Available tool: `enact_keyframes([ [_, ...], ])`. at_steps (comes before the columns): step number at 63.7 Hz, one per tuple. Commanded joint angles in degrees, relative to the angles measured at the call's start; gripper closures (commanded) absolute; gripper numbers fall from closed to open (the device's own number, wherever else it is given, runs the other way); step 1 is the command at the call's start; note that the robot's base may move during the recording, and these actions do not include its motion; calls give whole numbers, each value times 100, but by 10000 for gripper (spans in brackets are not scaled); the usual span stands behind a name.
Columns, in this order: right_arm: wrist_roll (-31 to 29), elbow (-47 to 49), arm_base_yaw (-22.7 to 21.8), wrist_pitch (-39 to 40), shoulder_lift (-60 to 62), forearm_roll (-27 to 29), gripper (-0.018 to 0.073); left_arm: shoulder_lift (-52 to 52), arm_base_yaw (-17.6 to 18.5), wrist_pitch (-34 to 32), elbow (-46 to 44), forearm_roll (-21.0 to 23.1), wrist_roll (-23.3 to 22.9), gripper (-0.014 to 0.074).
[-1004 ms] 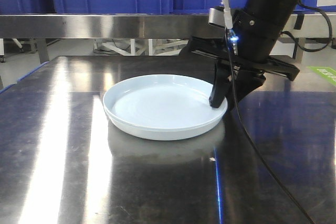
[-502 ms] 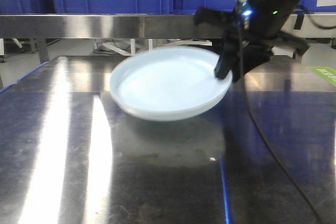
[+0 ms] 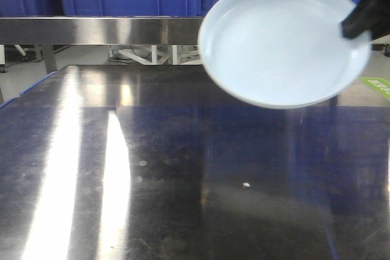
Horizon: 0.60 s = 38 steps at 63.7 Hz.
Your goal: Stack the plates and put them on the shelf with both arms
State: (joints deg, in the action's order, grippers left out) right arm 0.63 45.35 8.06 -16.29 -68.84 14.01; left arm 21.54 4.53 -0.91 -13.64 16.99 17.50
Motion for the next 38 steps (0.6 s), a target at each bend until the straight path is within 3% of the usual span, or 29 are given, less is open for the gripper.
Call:
enact_keyframes([
  [1,-63,-173,-156,684,725,-65,512,28,-5,-472,-170,16,-11,516],
  [16,-63,-905,-129,873,2194,-995,512,28,-5,-472,-170,16,-11,516],
  [38,-63,-1899,-129,930,4278,-1035,512,28,-5,-472,-170,16,-11,516],
])
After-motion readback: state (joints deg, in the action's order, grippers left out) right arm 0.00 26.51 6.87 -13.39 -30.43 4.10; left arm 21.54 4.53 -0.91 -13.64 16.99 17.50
